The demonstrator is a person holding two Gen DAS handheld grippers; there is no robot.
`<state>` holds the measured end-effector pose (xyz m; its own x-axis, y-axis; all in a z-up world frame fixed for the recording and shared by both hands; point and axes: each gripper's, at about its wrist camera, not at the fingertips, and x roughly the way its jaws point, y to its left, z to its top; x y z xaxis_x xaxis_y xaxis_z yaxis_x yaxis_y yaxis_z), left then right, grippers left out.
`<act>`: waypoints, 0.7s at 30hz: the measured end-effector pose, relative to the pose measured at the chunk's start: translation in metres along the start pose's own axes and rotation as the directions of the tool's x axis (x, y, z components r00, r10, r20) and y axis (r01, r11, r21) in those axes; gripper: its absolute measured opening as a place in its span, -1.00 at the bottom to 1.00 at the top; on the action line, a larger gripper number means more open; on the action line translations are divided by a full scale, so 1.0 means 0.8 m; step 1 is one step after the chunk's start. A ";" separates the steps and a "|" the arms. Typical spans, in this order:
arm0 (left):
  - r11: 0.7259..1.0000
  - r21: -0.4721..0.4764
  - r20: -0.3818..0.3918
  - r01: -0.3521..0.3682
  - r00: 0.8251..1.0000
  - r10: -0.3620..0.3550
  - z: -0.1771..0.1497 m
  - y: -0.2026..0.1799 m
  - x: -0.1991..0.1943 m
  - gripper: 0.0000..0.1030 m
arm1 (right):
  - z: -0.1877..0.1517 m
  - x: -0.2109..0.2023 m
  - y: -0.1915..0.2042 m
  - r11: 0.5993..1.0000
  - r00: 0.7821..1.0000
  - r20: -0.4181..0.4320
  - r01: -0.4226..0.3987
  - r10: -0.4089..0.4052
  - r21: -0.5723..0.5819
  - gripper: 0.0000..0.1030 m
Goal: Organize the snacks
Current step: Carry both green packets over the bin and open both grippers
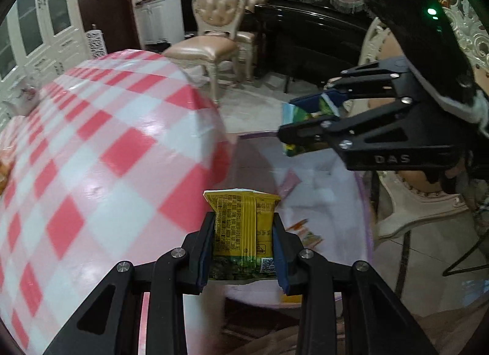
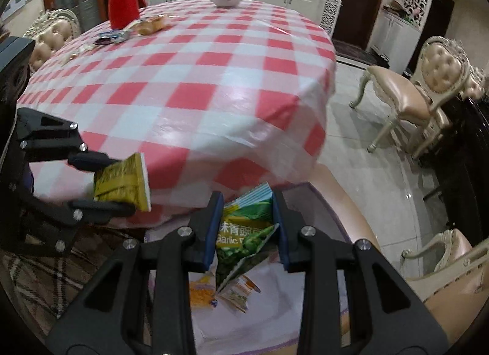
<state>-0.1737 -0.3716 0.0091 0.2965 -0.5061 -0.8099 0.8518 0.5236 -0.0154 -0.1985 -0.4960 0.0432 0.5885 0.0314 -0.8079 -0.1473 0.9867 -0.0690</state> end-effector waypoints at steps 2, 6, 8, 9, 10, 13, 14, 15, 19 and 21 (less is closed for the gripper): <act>1.000 0.004 0.000 0.026 1.000 -0.026 0.001 -0.007 0.004 -0.32 | -0.005 0.002 -0.009 1.000 1.000 -0.007 0.008 -0.008 0.014 -0.30; 0.996 -0.006 -0.023 0.085 0.996 -0.085 0.000 -0.016 0.018 -0.32 | -0.016 0.009 -0.020 0.999 0.999 -0.038 0.008 -0.006 0.032 -0.30; 0.993 -0.019 -0.022 0.121 0.992 -0.121 0.000 -0.017 0.024 -0.31 | -0.022 0.019 -0.020 1.000 0.997 -0.075 -0.001 0.003 0.025 -0.29; 0.989 -0.028 -0.022 0.143 0.989 -0.144 -0.001 -0.019 0.027 -0.31 | -0.024 0.022 -0.021 1.000 0.996 -0.084 0.010 -0.007 0.030 -0.29; 0.986 -0.035 -0.020 0.161 0.987 -0.162 -0.001 -0.021 0.029 -0.30 | -0.026 0.026 -0.024 0.999 0.995 -0.097 0.018 -0.014 0.041 -0.28; 0.972 -0.058 -0.022 0.226 0.973 -0.228 -0.001 -0.021 0.030 0.20 | -0.031 0.039 -0.037 0.994 0.985 -0.166 0.058 -0.043 0.089 -0.16; 0.974 -0.065 -0.003 0.218 0.976 -0.219 -0.001 -0.018 0.025 0.43 | -0.031 0.039 -0.041 0.992 0.981 -0.180 0.088 -0.070 0.095 -0.10; 0.978 -0.070 0.033 0.198 0.980 -0.197 -0.002 -0.013 0.016 0.46 | -0.030 0.037 -0.044 0.989 0.981 -0.174 0.109 -0.091 0.099 0.02; 0.978 -0.133 0.097 0.162 0.984 -0.150 -0.001 0.019 -0.011 0.48 | -0.015 0.023 -0.038 0.991 0.991 -0.111 0.085 -0.073 0.107 0.12; 0.976 -0.160 0.127 0.149 0.984 -0.129 -0.007 0.037 -0.027 0.48 | -0.002 0.022 -0.024 0.993 0.995 -0.077 0.074 -0.067 0.093 0.13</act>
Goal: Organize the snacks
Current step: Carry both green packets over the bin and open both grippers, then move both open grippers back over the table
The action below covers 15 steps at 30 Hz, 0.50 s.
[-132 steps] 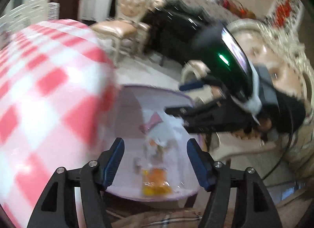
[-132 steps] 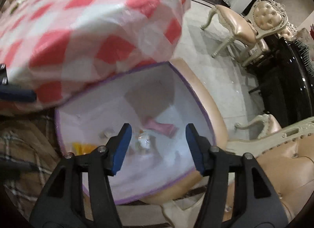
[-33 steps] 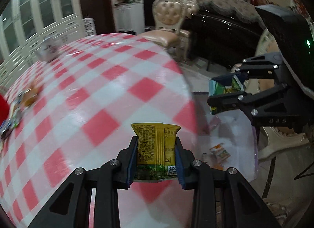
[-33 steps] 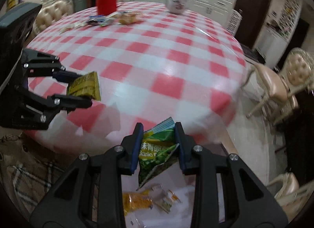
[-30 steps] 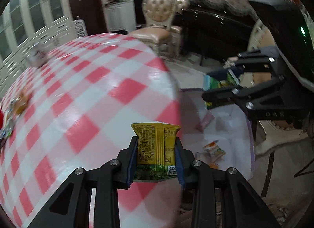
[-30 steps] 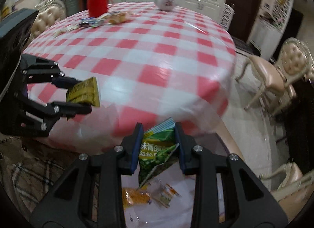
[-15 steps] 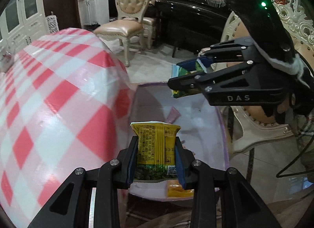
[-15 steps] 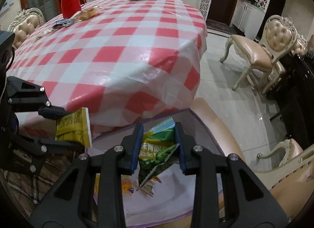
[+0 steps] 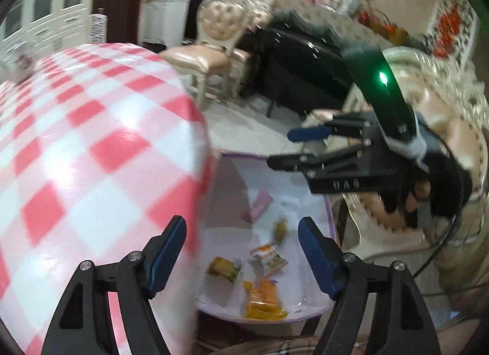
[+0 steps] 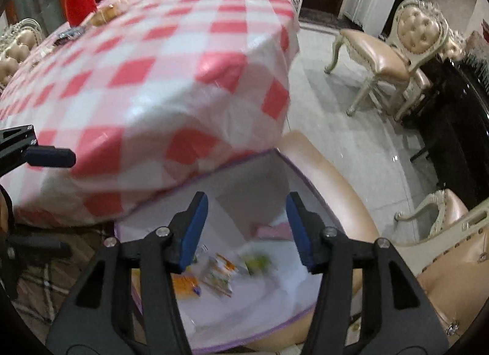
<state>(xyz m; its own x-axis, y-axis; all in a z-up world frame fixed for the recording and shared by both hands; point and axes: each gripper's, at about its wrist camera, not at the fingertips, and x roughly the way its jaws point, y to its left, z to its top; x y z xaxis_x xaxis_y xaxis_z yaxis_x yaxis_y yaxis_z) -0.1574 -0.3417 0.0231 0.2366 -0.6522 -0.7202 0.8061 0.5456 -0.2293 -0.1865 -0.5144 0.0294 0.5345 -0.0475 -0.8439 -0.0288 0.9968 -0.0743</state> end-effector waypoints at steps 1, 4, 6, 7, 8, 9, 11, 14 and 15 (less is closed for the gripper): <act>1.000 -0.004 0.022 -0.017 1.000 0.017 -0.001 0.010 -0.012 0.48 | 0.009 0.000 0.010 1.000 1.000 0.017 -0.012 0.012 -0.009 0.13; 0.990 -0.020 0.063 -0.139 0.988 0.140 -0.010 0.048 -0.047 0.48 | 0.051 -0.001 0.061 0.995 0.992 0.091 -0.085 0.091 -0.059 0.14; 0.974 -0.056 0.073 -0.220 0.972 0.224 -0.021 0.084 -0.072 0.48 | 0.077 0.000 0.099 0.987 0.983 0.125 -0.121 0.134 -0.106 0.17; 0.964 -0.079 0.069 -0.252 0.964 0.258 -0.027 0.101 -0.082 0.49 | 0.094 0.002 0.124 0.979 0.975 0.144 -0.146 0.167 -0.142 0.24; 0.954 -0.104 0.061 -0.282 0.955 0.290 -0.034 0.121 -0.093 0.49 | 0.103 0.004 0.141 0.973 0.971 0.151 -0.160 0.186 -0.168 0.28; 0.944 -0.126 0.056 -0.306 0.947 0.315 -0.041 0.139 -0.103 0.49 | 0.117 0.009 0.165 0.964 0.966 0.157 -0.174 0.207 -0.204 0.34; 0.919 -0.181 0.049 -0.351 0.930 0.365 -0.056 0.175 -0.124 0.49 | 0.146 0.023 0.212 0.943 0.959 0.158 -0.186 0.235 -0.276 0.35; 0.888 -0.266 0.060 -0.374 0.913 0.402 -0.076 0.229 -0.160 0.50 | 0.183 0.045 0.261 0.921 0.950 0.162 -0.203 0.268 -0.331 0.36; 0.874 -0.296 0.062 -0.386 0.905 0.420 -0.082 0.246 -0.171 0.50 | 0.207 0.059 0.279 0.916 0.944 0.153 -0.230 0.292 -0.327 0.38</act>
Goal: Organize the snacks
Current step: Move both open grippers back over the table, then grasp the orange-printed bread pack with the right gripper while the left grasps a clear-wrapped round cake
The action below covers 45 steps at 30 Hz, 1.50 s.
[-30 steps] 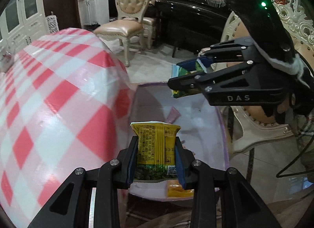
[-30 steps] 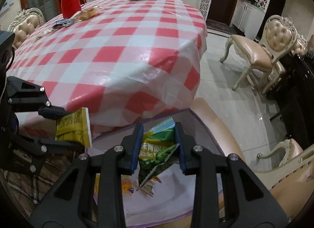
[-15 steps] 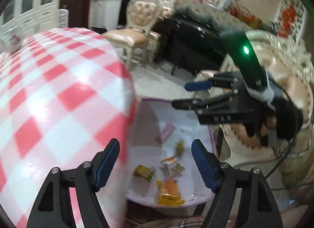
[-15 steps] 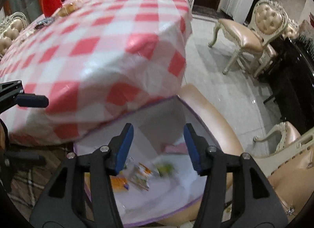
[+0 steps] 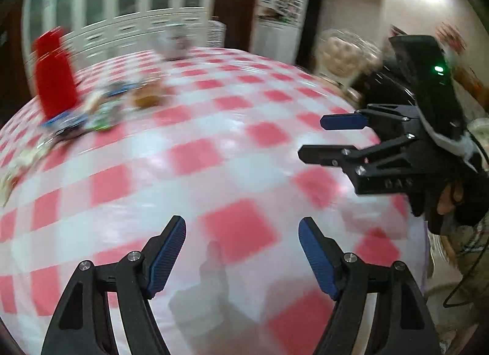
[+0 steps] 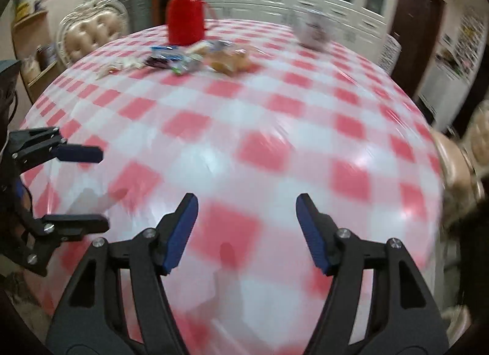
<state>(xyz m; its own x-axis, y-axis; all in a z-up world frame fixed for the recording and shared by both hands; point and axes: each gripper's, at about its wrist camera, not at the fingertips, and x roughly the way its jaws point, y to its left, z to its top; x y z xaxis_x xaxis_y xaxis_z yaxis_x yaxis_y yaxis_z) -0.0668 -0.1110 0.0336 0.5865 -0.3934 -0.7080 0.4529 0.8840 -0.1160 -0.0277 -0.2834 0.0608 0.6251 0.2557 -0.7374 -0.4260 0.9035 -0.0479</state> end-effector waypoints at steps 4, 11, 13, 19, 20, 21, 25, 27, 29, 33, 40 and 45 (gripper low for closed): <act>0.984 -0.129 0.020 -0.119 0.992 0.123 0.005 0.089 -0.005 0.50 | 0.072 0.072 -0.011 0.983 0.999 0.001 -0.049 0.049 0.178 0.41; 0.895 -0.329 0.016 -0.301 0.946 0.324 0.007 0.234 -0.027 0.51 | 0.223 0.205 -0.006 0.910 0.999 -0.031 0.020 -0.008 0.413 0.54; 0.874 -0.349 0.003 -0.338 0.932 0.362 0.005 0.269 -0.033 0.55 | 0.255 0.244 0.003 0.904 0.991 -0.102 0.123 -0.089 0.410 0.61; 0.859 -0.268 -0.054 -0.436 0.897 0.438 0.006 0.363 -0.022 0.61 | 0.269 0.318 0.005 0.921 0.962 -0.220 0.228 -0.163 0.316 0.49; 0.865 -0.246 -0.069 -0.437 0.898 0.434 0.007 0.380 -0.018 0.61 | 0.267 0.316 0.003 0.927 0.970 -0.198 0.200 -0.142 0.317 0.31; 0.873 -0.231 -0.079 -0.429 0.903 0.423 0.008 0.393 -0.017 0.61 | 0.262 0.306 -0.003 0.931 0.979 -0.159 0.176 -0.131 0.320 0.06; 0.888 -0.161 -0.093 -0.431 0.902 0.421 0.030 0.438 0.007 0.61 | 0.233 0.265 -0.008 0.959 0.991 -0.073 0.124 -0.108 0.254 0.00; 0.895 -0.102 -0.102 -0.433 0.900 0.424 0.042 0.452 0.026 0.61 | 0.210 0.245 -0.007 0.970 0.995 -0.062 0.089 -0.077 0.225 0.00; 0.917 -0.069 -0.097 -0.393 0.917 0.386 0.050 0.461 0.042 0.65 | 0.186 0.220 -0.007 0.974 0.998 -0.055 0.048 -0.037 0.219 0.01; 0.941 -0.151 -0.102 -0.303 0.952 0.290 0.057 0.457 0.047 -0.15 | 0.145 0.165 0.004 0.978 1.000 -0.026 -0.001 0.006 0.207 0.01; 0.912 -0.102 -0.102 -0.398 0.916 0.388 0.004 0.318 0.011 -0.19 | 0.064 0.068 0.044 0.992 0.999 -0.029 -0.011 0.015 0.127 0.01; 0.943 -0.152 -0.028 -0.296 0.955 0.296 -0.028 0.201 -0.027 -0.18 | -0.009 0.029 0.072 0.995 0.996 -0.082 -0.016 0.023 0.093 0.01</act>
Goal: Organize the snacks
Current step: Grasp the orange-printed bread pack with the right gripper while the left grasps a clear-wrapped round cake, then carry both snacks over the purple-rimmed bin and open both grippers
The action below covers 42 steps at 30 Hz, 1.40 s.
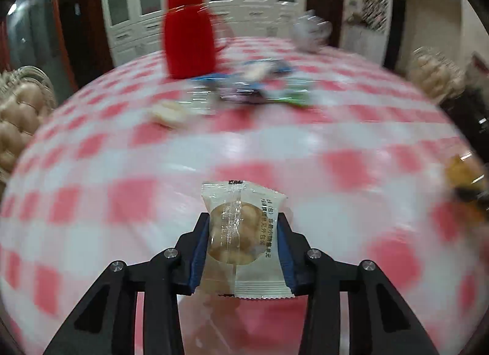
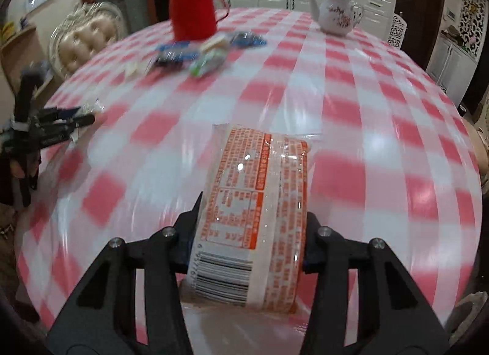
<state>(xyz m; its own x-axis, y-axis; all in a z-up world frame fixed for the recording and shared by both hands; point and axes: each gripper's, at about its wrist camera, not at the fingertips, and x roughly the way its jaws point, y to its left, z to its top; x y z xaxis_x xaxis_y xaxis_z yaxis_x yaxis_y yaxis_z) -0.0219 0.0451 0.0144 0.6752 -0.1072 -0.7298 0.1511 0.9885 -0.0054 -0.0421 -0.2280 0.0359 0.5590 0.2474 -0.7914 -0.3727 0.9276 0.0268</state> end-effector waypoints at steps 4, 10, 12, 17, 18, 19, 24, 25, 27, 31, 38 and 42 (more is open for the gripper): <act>0.997 0.030 0.044 0.071 0.996 -0.072 -0.028 -0.083 -0.041 -0.18 | -0.049 -0.028 0.014 0.999 1.000 -0.001 -0.031 0.031 -0.020 0.01; 0.983 0.097 0.035 0.159 0.986 -0.163 -0.055 -0.180 -0.068 -0.18 | -0.107 -0.074 0.009 0.998 1.000 0.002 0.000 0.000 -0.056 0.01; 0.973 0.140 0.029 0.183 0.982 -0.189 -0.060 -0.216 -0.074 -0.18 | -0.135 -0.091 0.002 0.997 0.999 -0.008 0.036 -0.037 -0.063 0.01; 0.922 0.293 0.014 0.254 0.963 -0.270 -0.066 -0.307 -0.082 -0.18 | -0.187 -0.133 -0.035 0.990 0.990 -0.009 0.142 -0.142 0.018 0.01; 0.905 0.325 0.009 0.273 0.956 -0.292 -0.067 -0.327 -0.084 -0.18 | -0.196 -0.141 -0.047 0.985 0.986 -0.015 0.166 -0.165 0.052 0.01; 0.889 0.352 0.003 0.293 0.949 -0.314 -0.069 -0.344 -0.086 -0.18 | -0.201 -0.145 -0.056 0.980 0.983 -0.020 0.183 -0.182 0.076 0.01; 0.812 0.469 -0.029 0.348 0.925 -0.380 -0.078 -0.412 -0.091 -0.18 | -0.218 -0.161 -0.098 0.956 0.969 -0.055 0.245 -0.239 0.162 0.00; 0.798 0.479 -0.044 0.365 0.918 -0.394 -0.080 -0.424 -0.090 -0.18 | -0.222 -0.165 -0.102 0.952 0.966 -0.058 0.260 -0.253 0.164 0.00; 0.777 0.492 -0.071 0.391 0.908 -0.412 -0.085 -0.440 -0.087 -0.18 | -0.234 -0.176 -0.116 0.941 0.959 -0.067 0.284 -0.276 0.185 0.00; 0.724 0.538 -0.119 0.432 0.889 -0.442 -0.095 -0.479 -0.083 -0.18 | -0.255 -0.188 -0.145 0.911 0.945 -0.090 0.326 -0.313 0.251 0.00; 0.615 0.600 -0.203 0.512 0.841 -0.501 -0.112 -0.546 -0.087 -0.18 | -0.302 -0.184 -0.195 0.858 0.930 -0.166 0.367 -0.329 0.359 0.00; 0.571 0.623 -0.251 0.535 0.828 -0.502 -0.124 -0.575 -0.082 -0.18 | -0.329 -0.179 -0.212 0.833 0.922 -0.209 0.386 -0.327 0.397 0.00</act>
<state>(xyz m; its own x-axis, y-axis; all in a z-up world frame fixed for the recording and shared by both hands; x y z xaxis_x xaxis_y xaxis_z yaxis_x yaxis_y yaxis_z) -0.2073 -0.3917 -0.0034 0.3022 -0.5578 -0.7730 0.8969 0.4410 0.0324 -0.2537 -0.4947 -0.0160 0.4823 -0.1338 -0.8657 0.1994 0.9791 -0.0402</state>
